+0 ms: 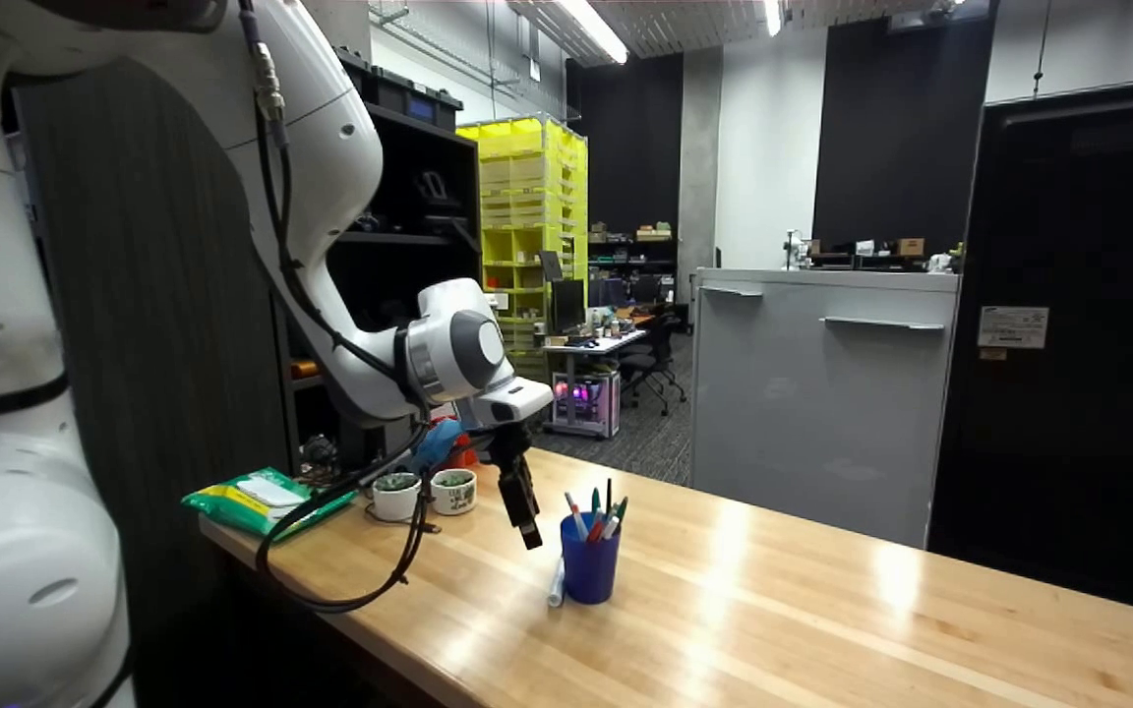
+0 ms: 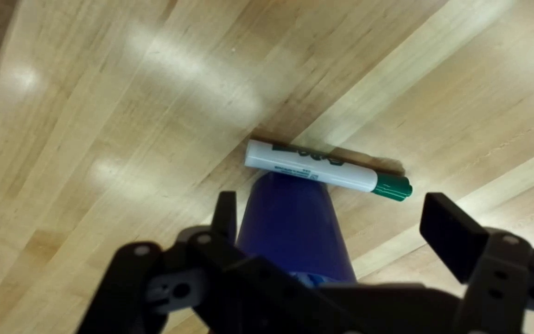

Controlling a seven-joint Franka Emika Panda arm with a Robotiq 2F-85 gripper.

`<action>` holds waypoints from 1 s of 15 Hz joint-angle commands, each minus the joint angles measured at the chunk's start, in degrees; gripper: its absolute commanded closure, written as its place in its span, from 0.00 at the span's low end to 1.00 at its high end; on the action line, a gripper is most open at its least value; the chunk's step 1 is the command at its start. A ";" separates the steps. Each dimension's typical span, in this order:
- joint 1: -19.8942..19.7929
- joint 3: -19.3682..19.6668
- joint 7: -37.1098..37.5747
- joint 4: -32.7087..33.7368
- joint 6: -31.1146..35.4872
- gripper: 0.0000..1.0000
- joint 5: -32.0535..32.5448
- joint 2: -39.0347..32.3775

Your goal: Move the blue cup backwards then place the green marker in the cup.

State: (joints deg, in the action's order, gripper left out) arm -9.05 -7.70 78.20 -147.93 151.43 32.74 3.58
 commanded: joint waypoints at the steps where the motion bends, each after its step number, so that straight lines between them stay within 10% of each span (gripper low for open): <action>1: 2.14 3.30 1.12 1.65 2.19 0.00 2.06 -2.99; 15: 2.26 7.36 1.43 6.49 6.62 0.00 6.13 -9.73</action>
State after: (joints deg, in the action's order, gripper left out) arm -6.61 -1.08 78.13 -142.85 157.24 36.22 -4.65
